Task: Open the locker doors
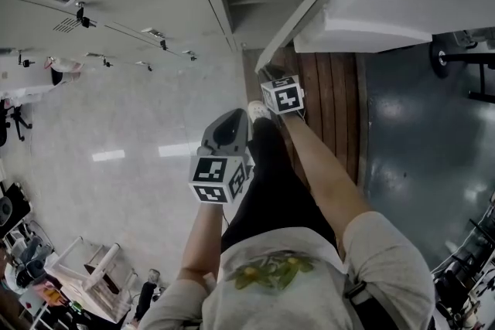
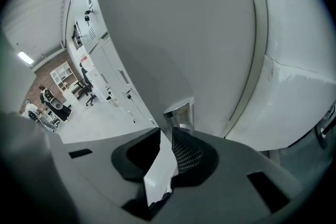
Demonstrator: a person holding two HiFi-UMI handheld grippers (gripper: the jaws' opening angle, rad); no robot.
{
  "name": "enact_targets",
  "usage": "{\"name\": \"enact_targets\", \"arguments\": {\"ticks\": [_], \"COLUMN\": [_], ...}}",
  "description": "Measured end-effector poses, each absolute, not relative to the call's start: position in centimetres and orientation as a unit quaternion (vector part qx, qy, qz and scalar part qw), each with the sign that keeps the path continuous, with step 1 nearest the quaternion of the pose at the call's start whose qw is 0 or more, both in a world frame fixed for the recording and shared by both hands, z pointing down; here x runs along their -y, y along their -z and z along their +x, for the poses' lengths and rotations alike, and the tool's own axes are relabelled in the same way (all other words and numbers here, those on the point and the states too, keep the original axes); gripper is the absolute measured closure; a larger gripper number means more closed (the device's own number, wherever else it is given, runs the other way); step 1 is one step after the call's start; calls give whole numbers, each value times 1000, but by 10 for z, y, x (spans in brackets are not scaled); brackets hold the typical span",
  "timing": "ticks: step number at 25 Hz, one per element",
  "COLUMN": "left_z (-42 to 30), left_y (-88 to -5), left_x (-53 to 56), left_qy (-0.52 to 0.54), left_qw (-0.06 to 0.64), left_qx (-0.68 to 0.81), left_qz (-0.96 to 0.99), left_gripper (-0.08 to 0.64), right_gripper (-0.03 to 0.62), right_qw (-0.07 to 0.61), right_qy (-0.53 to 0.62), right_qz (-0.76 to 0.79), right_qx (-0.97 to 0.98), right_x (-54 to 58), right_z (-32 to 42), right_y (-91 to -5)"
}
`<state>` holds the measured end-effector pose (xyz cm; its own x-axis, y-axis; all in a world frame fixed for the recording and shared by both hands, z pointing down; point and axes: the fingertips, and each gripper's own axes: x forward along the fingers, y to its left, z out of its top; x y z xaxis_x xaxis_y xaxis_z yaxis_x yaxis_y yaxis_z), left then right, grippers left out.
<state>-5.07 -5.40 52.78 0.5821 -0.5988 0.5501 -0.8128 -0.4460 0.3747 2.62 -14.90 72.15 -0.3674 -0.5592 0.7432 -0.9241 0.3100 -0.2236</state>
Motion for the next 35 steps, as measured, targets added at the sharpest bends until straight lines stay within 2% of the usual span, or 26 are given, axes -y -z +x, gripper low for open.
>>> {"name": "enact_targets", "arguments": {"ticks": [12,35], "left_z": [-33,8], "left_y": [-528,-541], "left_x": [44,20], "left_qy": [-175,-195], "left_qw": [308,310], "left_qx": [400,354], "left_qz": [845,861], "left_gripper": [522,522], "right_gripper": [538,540], "right_qw": [278,276], "right_qy": [-338,-345], "right_qz": [498,530], "right_qx": [749,724], "right_x": [125,89], "right_z": [47,103], "right_y": [-721,-723]}}
